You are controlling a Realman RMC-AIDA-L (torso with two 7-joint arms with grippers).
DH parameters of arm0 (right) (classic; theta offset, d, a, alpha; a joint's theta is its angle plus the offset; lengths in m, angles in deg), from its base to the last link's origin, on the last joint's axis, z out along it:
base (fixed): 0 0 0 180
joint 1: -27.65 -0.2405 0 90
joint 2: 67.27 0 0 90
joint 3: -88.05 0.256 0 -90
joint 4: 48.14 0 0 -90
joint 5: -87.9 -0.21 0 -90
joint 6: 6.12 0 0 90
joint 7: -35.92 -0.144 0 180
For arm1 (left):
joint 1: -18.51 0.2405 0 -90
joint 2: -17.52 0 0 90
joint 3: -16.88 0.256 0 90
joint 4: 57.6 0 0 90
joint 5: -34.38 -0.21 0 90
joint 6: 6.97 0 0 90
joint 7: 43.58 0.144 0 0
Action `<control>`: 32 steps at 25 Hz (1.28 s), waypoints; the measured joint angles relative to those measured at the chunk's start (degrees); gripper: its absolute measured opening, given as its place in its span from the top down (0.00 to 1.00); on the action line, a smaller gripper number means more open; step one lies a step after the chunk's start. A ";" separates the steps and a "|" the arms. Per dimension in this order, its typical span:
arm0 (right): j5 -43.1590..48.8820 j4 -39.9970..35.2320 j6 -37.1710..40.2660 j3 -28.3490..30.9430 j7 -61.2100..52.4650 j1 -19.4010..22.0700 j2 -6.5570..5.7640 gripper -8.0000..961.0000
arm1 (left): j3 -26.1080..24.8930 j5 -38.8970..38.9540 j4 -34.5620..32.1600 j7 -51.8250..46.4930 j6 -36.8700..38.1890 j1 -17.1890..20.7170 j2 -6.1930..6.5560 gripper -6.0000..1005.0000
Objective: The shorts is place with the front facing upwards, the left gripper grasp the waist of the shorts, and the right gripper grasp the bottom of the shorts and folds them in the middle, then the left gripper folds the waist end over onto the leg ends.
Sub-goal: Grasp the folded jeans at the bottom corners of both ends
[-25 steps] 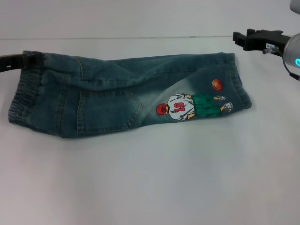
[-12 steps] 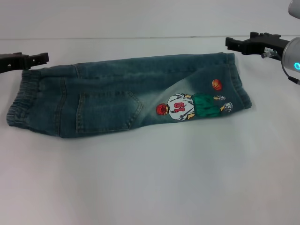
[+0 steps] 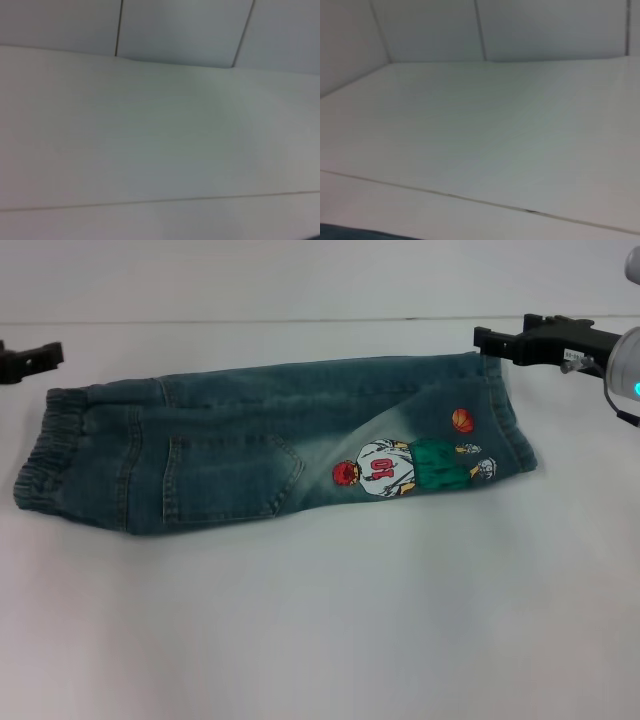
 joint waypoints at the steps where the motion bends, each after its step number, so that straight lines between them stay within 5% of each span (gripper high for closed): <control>1: -0.02 -0.61 1.48 0.00 0.16 0.39 0.00 0.10 | -0.30 0.10 -0.49 -0.16 1.19 0.46 0.11 0.14; 16: -0.24 -6.51 16.96 -0.34 1.71 3.75 -0.02 0.11 | -10.83 1.46 -3.51 -4.14 23.62 9.03 4.39 0.14; 22: -1.84 -5.90 21.16 -0.57 5.99 4.15 0.12 0.11 | -10.83 -2.02 -3.60 -3.66 25.80 10.40 4.35 0.14; 32: -4.14 -3.35 23.09 -0.71 9.91 5.28 0.13 0.11 | -10.45 -1.57 -1.33 3.97 22.78 11.11 1.69 0.14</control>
